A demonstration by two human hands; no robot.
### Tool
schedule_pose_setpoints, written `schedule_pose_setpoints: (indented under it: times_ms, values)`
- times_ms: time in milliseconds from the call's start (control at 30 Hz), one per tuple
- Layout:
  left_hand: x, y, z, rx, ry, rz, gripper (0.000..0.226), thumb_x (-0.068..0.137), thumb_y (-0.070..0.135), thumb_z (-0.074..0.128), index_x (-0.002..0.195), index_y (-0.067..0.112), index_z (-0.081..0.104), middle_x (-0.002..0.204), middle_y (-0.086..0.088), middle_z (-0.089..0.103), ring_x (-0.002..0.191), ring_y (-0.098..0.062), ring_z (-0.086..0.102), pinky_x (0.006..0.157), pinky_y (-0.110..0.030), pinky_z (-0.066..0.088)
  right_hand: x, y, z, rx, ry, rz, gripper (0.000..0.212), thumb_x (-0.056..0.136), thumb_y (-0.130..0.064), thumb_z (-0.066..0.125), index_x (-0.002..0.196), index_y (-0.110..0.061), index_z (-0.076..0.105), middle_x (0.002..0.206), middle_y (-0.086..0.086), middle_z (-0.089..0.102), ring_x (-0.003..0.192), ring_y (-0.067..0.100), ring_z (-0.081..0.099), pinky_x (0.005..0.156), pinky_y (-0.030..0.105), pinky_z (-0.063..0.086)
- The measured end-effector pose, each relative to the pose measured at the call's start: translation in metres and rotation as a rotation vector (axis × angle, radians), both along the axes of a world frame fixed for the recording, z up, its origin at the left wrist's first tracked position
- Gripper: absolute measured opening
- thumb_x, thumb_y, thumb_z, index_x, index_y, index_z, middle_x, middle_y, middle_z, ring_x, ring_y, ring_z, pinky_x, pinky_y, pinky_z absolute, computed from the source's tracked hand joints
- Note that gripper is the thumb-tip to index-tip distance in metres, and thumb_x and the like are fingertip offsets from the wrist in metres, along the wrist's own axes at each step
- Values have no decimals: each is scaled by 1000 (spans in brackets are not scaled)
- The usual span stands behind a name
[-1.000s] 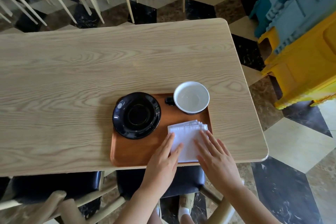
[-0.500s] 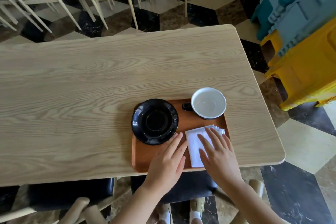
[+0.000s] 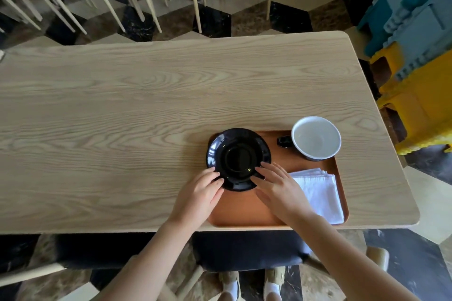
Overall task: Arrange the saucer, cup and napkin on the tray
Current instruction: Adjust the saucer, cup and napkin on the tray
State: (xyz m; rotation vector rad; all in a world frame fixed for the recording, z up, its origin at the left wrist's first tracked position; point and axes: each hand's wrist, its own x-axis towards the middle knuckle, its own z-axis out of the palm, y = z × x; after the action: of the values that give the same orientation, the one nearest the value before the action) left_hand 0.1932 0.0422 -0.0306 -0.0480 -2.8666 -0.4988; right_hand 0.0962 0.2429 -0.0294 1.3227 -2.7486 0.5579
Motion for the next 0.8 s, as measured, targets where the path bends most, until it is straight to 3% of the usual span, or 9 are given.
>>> schedule_pose_setpoints:
  times_ms: [100, 333, 533, 667, 800]
  values:
    - [2, 0, -3, 16, 6, 10, 19, 71, 10, 76, 90, 8, 74, 98, -6, 72, 101, -19, 65, 81, -31, 56, 1, 0, -1, -24, 7, -6, 35, 56, -7, 84, 89, -9, 73, 94, 13, 73, 95, 31, 67, 86, 42, 52]
    - [11, 6, -4, 27, 52, 1, 18, 68, 9, 79, 86, 9, 75, 93, -4, 74, 97, -17, 67, 84, -24, 50, 11, 4, -1, -84, 37, -16, 31, 54, -5, 86, 83, -7, 74, 90, 11, 74, 92, 26, 69, 80, 35, 55]
    - [23, 9, -4, 69, 23, -10, 17, 72, 8, 76, 89, 8, 75, 96, -4, 73, 99, -17, 65, 87, -26, 51, 23, 10, -5, -77, 20, -35, 23, 63, -9, 82, 84, -8, 75, 94, 10, 74, 96, 26, 68, 79, 38, 56]
    - [28, 11, -4, 111, 20, -16, 15, 84, 15, 62, 88, 9, 74, 95, -4, 72, 100, -16, 64, 88, -25, 51, 31, 15, -6, -54, 34, -26, 16, 77, -18, 64, 86, -10, 75, 95, 8, 74, 98, 24, 67, 82, 33, 54]
    - [31, 14, -3, 120, 12, -19, 26, 87, 19, 51, 88, 9, 74, 95, -3, 72, 100, -15, 64, 89, -23, 49, 35, 18, -5, -28, -9, -44, 26, 64, -9, 82, 89, -9, 74, 98, 9, 73, 101, 25, 66, 83, 34, 54]
